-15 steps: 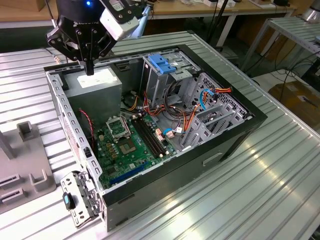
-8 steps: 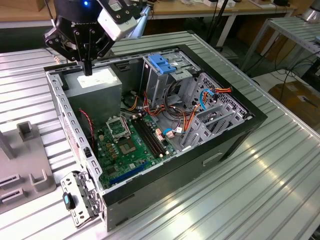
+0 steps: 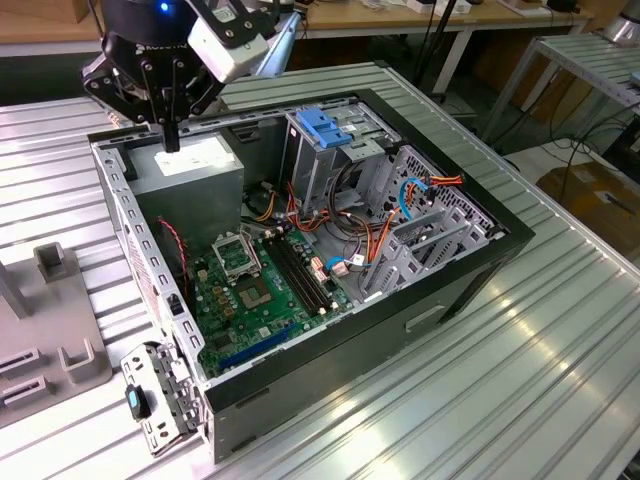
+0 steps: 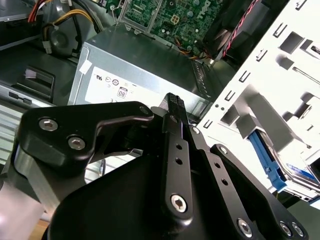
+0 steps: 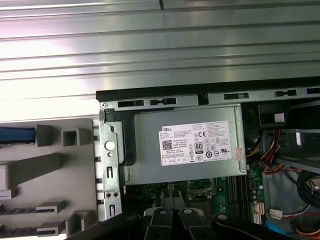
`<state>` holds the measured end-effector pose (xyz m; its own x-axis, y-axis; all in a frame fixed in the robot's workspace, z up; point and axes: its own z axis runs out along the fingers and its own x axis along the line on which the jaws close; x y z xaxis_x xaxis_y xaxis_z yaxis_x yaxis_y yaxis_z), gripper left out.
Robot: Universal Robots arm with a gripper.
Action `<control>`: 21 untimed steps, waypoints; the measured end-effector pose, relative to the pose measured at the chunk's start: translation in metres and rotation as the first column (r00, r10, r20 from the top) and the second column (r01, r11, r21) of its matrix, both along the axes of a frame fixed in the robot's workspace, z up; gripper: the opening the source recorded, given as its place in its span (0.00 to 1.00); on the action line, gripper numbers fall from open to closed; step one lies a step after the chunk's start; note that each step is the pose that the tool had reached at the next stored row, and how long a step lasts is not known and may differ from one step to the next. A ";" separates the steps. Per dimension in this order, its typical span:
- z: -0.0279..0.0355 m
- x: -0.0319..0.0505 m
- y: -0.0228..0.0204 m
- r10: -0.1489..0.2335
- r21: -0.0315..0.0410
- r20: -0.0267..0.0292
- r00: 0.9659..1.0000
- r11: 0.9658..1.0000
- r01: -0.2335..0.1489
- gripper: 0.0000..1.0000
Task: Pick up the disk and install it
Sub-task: 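Reach for the disk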
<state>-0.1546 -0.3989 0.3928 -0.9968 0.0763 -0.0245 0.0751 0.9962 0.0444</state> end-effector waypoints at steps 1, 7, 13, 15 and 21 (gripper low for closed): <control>0.0000 -0.0010 0.0000 0.000 0.000 0.000 1.000 1.000 0.000 0.11; 0.0000 -0.0052 0.0000 0.000 0.000 0.000 1.000 1.000 0.000 0.11; 0.0000 -0.0093 0.0000 0.000 0.000 0.000 1.000 1.000 0.000 0.11; 0.0000 -0.0104 0.0000 0.000 0.000 0.000 1.000 1.000 0.000 0.11; 0.0000 -0.0147 0.0000 0.000 0.000 0.000 1.000 1.000 0.000 0.11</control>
<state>-0.1692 -0.3989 0.3928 -0.9968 0.0763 -0.0245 0.0751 0.9962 0.0444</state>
